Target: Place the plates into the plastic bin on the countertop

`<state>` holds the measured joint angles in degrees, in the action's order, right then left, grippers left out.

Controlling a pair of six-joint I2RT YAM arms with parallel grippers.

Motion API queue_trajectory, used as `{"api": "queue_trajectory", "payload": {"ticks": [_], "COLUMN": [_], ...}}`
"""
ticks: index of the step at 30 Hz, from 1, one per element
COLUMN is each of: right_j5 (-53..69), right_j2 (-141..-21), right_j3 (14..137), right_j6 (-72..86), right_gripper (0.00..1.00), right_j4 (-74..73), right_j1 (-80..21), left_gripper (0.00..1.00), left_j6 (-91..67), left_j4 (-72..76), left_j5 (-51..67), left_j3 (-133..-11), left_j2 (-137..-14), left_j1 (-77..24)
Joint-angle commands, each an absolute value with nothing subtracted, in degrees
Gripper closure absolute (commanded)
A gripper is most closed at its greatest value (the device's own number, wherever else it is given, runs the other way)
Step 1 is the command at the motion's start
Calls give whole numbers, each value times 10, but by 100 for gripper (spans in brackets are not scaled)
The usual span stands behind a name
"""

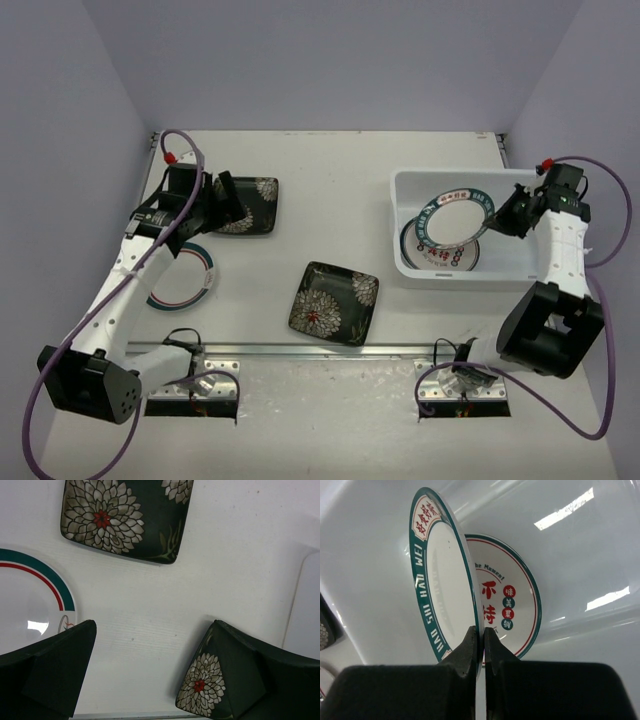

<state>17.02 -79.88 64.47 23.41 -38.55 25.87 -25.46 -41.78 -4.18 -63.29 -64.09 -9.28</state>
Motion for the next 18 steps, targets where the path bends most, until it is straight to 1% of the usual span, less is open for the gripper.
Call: {"api": "queue_trajectory", "payload": {"ticks": [1, 4, 7, 8, 9, 10, 12, 13, 18], "right_j5": [188, 213, 224, 224, 222, 216, 201, 189, 146], "right_j2": [-777, -782, -790, -791, -792, -795, -798, -797, -789], "right_j3": [613, 592, 590, 591, 594, 599, 610, 614, 655], "right_j6": [205, 198, 193, 192, 193, 194, 194, 195, 197], "right_gripper": [99, 96, 86, 72, 53, 41, 5, 1, 1], "right_j4": [-312, -305, -311, -315, -322, -329, -350, -356, -390], "right_j1": [263, 263, 263, 263, 263, 263, 262, 262, 255], "left_gripper": [0, 0, 0, 0, 0, 0, 0, 0, 0], "left_j6": [-239, -239, -238, -239, -239, -238, -239, -239, -250], "left_j4": [-386, -383, -379, -377, -376, -374, -371, -370, -372], "left_j5": [-65, -51, -40, -37, -34, -31, -28, -30, -55], "left_j3": [-645, -655, -666, -668, -669, -669, -668, -667, -657], "left_j2": [-644, -660, -679, -683, -685, -689, -693, -695, -700], "left_j1": [-86, -86, -86, -86, -86, -86, -86, -86, -86]}}
